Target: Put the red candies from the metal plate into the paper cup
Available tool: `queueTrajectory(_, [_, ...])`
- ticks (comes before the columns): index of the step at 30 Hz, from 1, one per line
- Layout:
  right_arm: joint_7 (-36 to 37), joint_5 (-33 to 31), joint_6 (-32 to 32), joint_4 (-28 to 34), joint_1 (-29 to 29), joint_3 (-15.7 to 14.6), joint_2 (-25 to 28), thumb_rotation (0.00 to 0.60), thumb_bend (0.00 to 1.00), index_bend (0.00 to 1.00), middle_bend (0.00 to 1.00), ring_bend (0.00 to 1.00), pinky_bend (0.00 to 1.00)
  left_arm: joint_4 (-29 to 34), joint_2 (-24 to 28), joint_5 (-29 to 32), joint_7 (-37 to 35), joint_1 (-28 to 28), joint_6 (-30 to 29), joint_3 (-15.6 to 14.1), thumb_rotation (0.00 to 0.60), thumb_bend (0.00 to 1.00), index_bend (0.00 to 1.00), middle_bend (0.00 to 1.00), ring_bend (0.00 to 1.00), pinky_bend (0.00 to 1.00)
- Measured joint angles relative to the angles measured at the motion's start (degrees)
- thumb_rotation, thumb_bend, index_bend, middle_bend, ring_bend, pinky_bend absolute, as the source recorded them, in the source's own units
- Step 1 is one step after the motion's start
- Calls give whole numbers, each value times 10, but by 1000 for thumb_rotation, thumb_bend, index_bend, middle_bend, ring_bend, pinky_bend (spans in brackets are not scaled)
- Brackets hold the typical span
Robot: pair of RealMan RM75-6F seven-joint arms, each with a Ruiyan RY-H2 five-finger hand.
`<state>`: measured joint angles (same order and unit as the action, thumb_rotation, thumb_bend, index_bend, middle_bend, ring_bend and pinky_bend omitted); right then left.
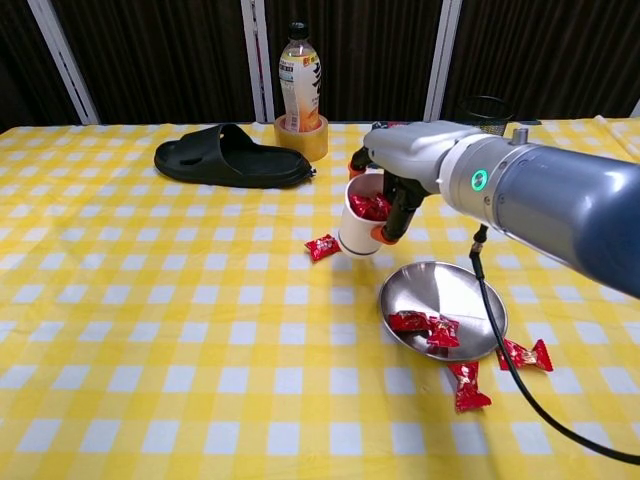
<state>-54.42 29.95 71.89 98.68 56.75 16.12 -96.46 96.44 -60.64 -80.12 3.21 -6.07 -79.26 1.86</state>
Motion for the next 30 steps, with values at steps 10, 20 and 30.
queueTrajectory(10, [-5, -11, 0, -14, -7, -12, 26, 600, 394, 352, 855, 923, 978, 1, -1, -2, 4, 0, -1, -1, 600, 48, 5, 0, 0, 0])
queueTrajectory(20, [-19, -16, -1, -31, -6, -26, 27, 600, 395, 351, 855, 923, 978, 2, -1, -1, 5, 0, -1, -1, 600, 48, 5, 0, 0, 0])
queueTrajectory(30, [-32, -33, -8, -32, -1, -29, 24, 600, 395, 331, 855, 922, 978, 2, 0, 0, 3, 0, 0, -1, 600, 48, 4, 0, 0, 0])
